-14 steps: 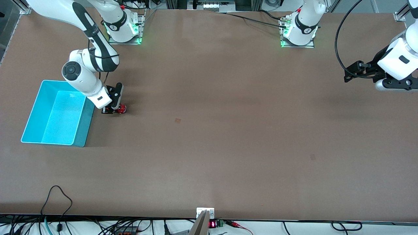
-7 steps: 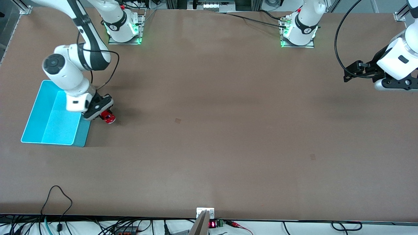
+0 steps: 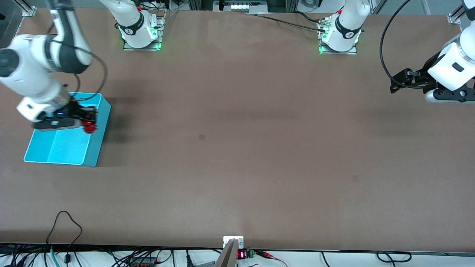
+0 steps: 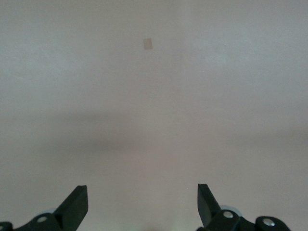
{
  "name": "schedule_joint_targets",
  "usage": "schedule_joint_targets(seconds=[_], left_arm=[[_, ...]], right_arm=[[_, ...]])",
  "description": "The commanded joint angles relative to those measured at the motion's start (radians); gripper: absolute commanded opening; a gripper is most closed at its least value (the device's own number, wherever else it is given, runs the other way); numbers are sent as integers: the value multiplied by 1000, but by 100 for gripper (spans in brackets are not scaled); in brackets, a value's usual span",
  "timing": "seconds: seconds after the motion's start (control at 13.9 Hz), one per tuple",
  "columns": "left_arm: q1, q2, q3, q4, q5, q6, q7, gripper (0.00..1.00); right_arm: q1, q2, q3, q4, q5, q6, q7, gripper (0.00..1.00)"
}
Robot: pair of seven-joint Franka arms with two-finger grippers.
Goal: Wind red beetle toy and store in blue box
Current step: 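Lift the car with the right gripper and carry it over the box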
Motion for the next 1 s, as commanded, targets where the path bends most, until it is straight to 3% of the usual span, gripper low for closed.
schedule_joint_targets(seconds=[0.0, 0.29, 0.93], left_arm=[[3, 12, -4, 32, -12, -24, -4, 100], [3, 14, -4, 32, -14, -24, -2, 100], [3, 12, -4, 32, -14, -24, -2, 100]], right_arm=[[2, 32, -67, 15, 2, -12, 34, 0], [-4, 130, -121, 21, 5, 24, 33, 0], [-38, 282, -123, -25, 5, 106, 31, 0]])
